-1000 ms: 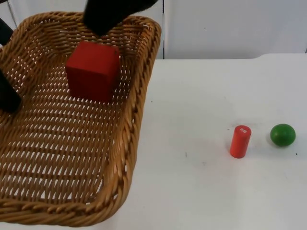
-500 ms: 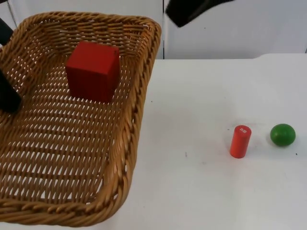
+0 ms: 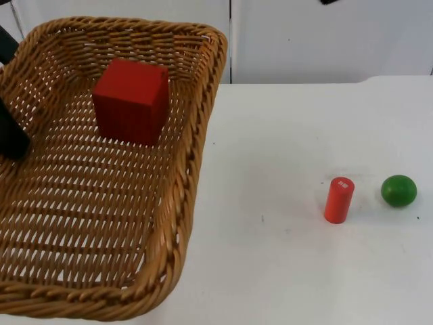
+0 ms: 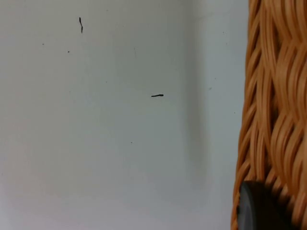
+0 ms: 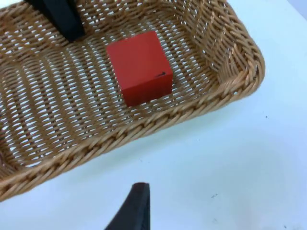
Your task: Pick up the basket with the left hand and place the object to the left of the red cylinder into the basket with the right hand.
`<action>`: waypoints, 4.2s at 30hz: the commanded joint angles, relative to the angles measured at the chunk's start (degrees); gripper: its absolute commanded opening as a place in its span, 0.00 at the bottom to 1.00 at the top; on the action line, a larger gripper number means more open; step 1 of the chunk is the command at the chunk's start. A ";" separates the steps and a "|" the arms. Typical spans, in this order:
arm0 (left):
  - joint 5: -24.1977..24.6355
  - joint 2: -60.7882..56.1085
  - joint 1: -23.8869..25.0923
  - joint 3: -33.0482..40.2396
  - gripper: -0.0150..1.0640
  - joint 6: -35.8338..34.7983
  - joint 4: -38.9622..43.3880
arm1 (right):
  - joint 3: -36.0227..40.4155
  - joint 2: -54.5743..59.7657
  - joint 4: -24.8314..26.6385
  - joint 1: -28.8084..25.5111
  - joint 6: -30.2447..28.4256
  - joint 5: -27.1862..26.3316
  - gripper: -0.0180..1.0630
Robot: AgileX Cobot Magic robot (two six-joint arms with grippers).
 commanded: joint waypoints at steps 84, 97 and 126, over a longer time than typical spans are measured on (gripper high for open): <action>-14.73 42.41 0.11 -23.04 0.01 12.83 -7.88 | 15.85 -20.40 -1.73 -0.22 0.85 -7.49 0.85; -14.22 46.34 0.11 -26.07 0.01 12.83 -8.41 | 15.85 -20.40 -1.73 -0.22 0.85 -7.49 0.85; -12.50 46.71 0.11 -26.92 0.89 13.31 -10.96 | 15.85 -20.40 -1.73 -0.22 0.64 -6.84 0.85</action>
